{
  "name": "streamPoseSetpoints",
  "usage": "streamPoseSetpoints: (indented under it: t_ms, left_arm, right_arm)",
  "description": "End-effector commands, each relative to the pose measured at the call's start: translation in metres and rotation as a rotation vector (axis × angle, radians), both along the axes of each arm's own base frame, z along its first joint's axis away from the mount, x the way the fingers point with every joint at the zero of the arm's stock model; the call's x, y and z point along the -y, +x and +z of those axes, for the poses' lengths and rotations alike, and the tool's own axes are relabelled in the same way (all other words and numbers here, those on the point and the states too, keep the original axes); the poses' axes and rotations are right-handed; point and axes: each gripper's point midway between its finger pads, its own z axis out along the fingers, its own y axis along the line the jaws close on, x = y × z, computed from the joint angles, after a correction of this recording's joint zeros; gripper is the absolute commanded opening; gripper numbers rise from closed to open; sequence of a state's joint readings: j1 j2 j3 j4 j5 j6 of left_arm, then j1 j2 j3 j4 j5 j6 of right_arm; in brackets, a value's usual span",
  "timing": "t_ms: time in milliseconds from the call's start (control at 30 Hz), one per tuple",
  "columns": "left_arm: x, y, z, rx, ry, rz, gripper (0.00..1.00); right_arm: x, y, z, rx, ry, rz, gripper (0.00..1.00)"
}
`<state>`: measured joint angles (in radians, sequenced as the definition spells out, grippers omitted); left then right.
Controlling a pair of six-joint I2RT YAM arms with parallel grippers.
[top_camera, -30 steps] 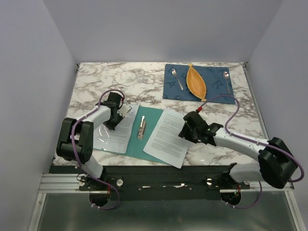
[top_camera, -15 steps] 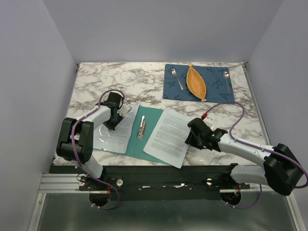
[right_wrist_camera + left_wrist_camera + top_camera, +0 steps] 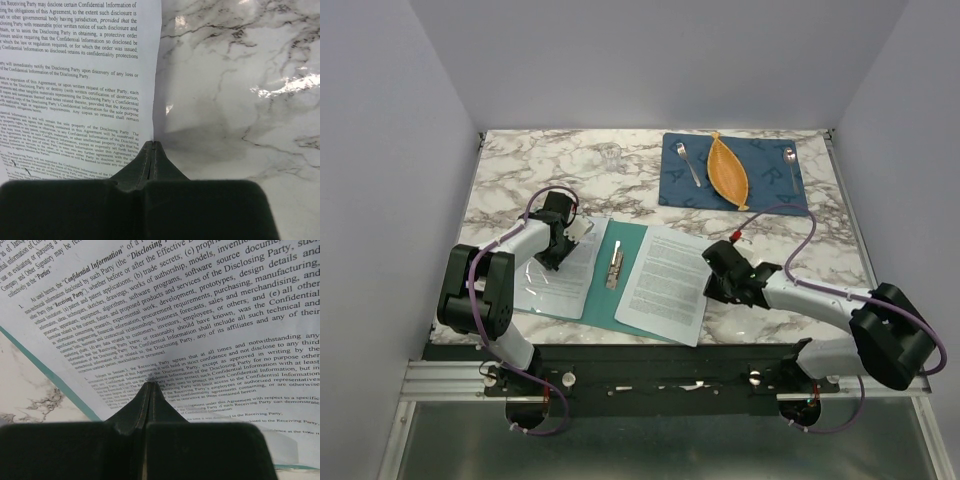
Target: Put the files into the folder
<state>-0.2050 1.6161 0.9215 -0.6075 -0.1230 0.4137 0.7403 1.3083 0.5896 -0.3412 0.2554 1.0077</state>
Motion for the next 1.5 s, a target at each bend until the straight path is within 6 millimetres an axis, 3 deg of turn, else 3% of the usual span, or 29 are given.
streamPoseSetpoints:
  t_ms: [0, 667, 1333, 1467]
  left_arm:
    - [-0.005, -0.003, -0.003, -0.013, 0.027, 0.010, 0.00]
    - [-0.008, -0.008, -0.004, -0.019, 0.042, -0.005, 0.00]
    - [-0.010, -0.007, -0.002, -0.011, 0.049, -0.014, 0.00]
    - [-0.009, -0.008, -0.002, -0.010, 0.049, -0.019, 0.00]
  right_arm:
    - [-0.017, 0.017, 0.013, 0.050, 0.037, 0.028, 0.00]
    - [-0.058, 0.024, 0.017, 0.014, 0.124, 0.069, 0.00]
    - [-0.058, 0.029, 0.013, 0.013, 0.066, 0.112, 0.01]
    - [-0.060, 0.029, 0.013, 0.010, 0.061, 0.136, 0.09]
